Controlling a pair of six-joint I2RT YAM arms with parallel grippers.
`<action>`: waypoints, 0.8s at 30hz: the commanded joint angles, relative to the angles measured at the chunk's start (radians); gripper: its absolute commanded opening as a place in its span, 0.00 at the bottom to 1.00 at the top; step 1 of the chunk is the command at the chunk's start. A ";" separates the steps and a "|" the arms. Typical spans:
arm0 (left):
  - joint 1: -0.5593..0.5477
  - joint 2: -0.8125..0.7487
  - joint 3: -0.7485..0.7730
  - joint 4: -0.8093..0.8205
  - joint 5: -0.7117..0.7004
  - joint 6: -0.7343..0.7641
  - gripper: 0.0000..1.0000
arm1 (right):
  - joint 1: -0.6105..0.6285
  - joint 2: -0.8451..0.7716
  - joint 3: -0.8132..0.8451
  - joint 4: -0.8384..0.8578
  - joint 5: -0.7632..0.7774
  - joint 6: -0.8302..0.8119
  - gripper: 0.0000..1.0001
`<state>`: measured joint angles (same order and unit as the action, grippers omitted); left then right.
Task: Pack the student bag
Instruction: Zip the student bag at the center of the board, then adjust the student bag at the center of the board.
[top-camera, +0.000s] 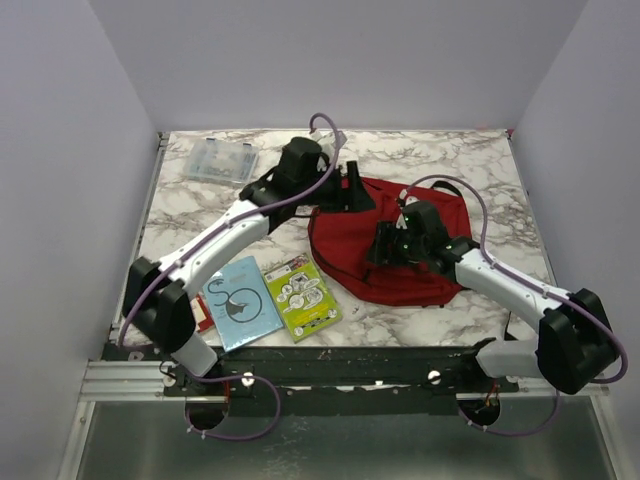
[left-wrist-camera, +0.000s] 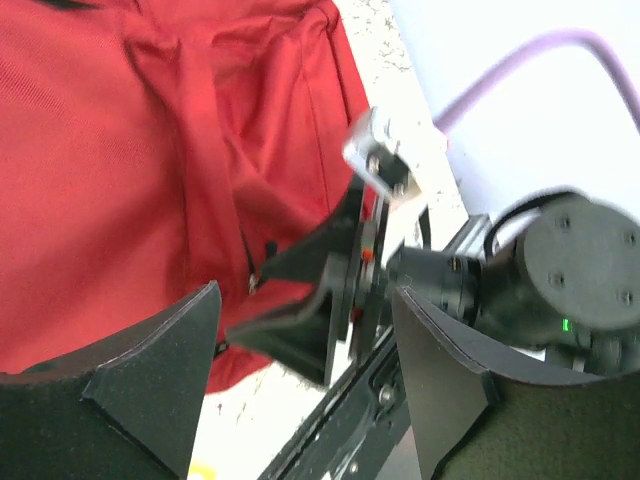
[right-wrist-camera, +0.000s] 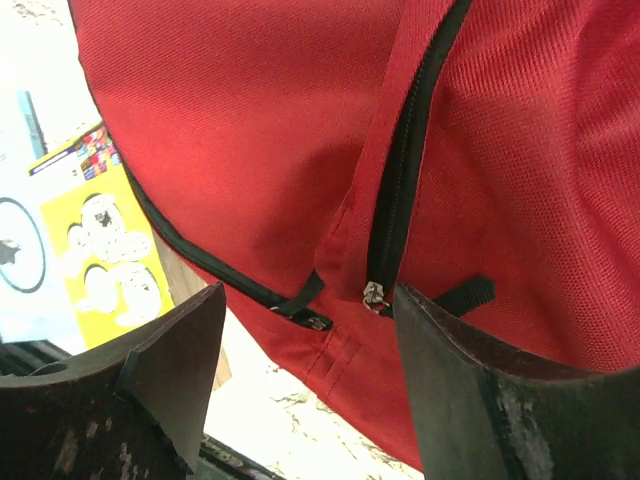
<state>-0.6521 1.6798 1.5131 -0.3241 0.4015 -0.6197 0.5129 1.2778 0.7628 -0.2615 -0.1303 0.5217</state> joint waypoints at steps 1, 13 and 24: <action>0.020 -0.209 -0.260 0.048 -0.035 -0.003 0.72 | 0.036 0.039 0.048 -0.070 0.226 -0.015 0.74; 0.029 -0.511 -0.612 0.106 -0.080 -0.035 0.80 | 0.051 0.159 0.093 -0.062 0.322 0.010 0.75; 0.105 -0.175 -0.461 0.041 -0.167 -0.175 0.90 | 0.013 0.096 -0.005 -0.084 0.361 0.138 0.80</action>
<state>-0.5671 1.4288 0.9695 -0.2596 0.2729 -0.7147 0.5415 1.4364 0.8131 -0.3344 0.2432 0.5747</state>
